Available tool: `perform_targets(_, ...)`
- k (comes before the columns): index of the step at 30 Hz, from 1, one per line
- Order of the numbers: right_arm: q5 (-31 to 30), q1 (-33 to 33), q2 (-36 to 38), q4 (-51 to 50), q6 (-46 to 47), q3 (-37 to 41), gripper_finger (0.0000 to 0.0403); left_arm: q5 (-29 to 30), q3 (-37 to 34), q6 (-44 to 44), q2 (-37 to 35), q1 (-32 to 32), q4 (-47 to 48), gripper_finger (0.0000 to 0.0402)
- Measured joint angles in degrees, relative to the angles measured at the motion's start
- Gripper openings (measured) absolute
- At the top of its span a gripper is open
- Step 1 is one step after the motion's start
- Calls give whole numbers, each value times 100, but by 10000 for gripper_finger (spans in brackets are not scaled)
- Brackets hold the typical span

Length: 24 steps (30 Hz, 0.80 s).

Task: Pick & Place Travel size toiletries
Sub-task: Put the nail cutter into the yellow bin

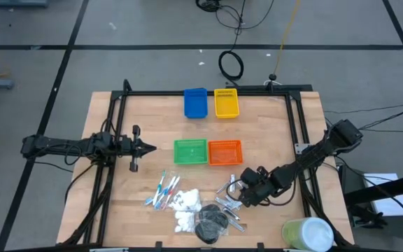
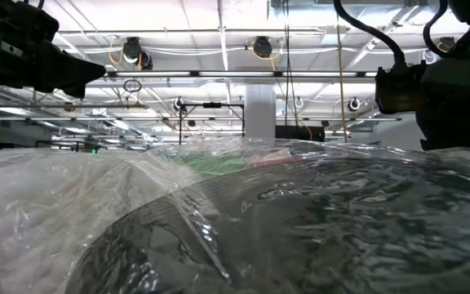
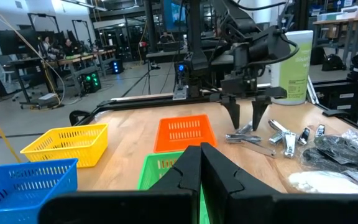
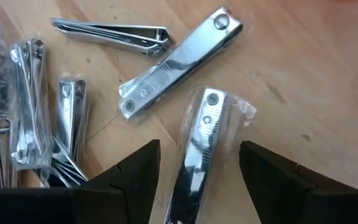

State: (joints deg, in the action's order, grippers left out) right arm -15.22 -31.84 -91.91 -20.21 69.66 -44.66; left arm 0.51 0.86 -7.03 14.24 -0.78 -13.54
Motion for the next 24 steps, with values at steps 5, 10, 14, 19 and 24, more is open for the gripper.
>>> perform_targets(5,429,11,2,-352,19,4,197,0,0,-1,0,0,0,5)
perform_targets(10,621,11,-1,-675,130,10,146,0,0,-1,0,0,0,5)
perform_targets(14,623,11,-3,-766,-78,15,91,0,0,-2,0,0,0,6)
perform_targets(19,653,31,-5,-752,-807,15,44,0,0,0,0,0,0,5)
perform_targets(24,734,34,294,-683,-1471,20,44,0,0,-1,0,-1,0,6)
